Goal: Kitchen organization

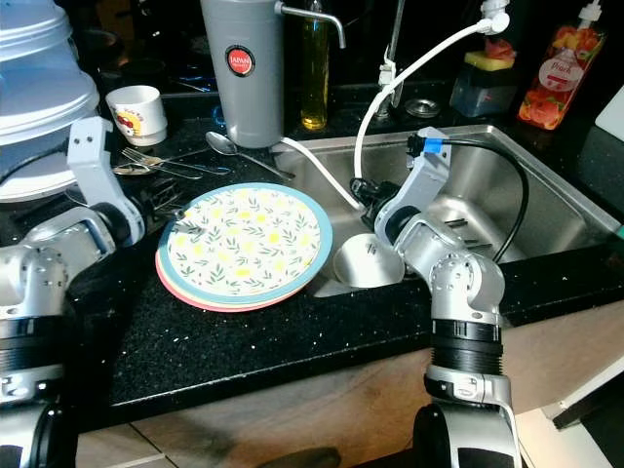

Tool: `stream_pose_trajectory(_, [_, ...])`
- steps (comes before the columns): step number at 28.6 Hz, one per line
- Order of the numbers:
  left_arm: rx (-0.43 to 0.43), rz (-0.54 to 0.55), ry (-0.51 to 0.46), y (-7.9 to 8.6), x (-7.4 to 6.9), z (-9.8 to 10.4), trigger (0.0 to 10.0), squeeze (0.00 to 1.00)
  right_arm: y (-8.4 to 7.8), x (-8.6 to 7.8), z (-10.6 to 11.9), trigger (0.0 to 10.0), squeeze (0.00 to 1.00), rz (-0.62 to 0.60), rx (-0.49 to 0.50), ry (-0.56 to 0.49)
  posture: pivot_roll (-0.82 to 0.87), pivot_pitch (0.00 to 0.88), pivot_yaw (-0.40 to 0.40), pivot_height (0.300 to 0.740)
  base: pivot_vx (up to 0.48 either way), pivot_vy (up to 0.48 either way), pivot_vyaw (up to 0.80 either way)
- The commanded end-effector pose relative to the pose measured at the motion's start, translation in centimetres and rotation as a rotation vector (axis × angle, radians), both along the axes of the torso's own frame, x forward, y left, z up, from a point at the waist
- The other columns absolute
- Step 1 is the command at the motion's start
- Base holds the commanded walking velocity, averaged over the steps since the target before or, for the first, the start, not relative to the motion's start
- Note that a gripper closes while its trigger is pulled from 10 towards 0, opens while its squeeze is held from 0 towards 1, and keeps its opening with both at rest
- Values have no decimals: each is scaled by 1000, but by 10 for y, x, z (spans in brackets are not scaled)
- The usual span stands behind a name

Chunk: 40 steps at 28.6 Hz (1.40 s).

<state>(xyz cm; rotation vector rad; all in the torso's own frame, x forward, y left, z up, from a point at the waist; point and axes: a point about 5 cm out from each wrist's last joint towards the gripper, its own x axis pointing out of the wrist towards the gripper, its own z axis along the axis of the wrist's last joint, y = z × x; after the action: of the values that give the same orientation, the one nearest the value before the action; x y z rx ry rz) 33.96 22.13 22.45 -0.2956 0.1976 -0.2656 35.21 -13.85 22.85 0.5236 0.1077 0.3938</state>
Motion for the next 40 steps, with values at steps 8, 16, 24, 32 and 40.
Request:
stream_pose_trajectory(8, [-125,-70,165,22,-18,-21,10000,0,24,-13,-25,10000,0,94,9,92,45,0,-8,740,0,0,0])
stream_pose_trajectory(16, [-310,-155,206,12,-26,-30,10000,0,32,-15,-30,10000,0,110,25,108,42,0,-7,740,0,0,0])
stream_pose_trajectory(24, [-239,79,127,30,-14,-25,10000,0,34,-16,-32,10000,0,115,25,115,43,0,-9,740,0,0,0])
stream_pose_trajectory(32, [-350,-10,107,31,-20,-15,10000,1000,33,-16,-33,10000,0,107,25,114,46,0,-4,740,0,0,0])
stream_pose_trajectory(40, [-453,-212,66,15,-34,-4,10000,1000,32,-16,-34,10000,0,99,27,114,49,0,-3,740,0,0,0])
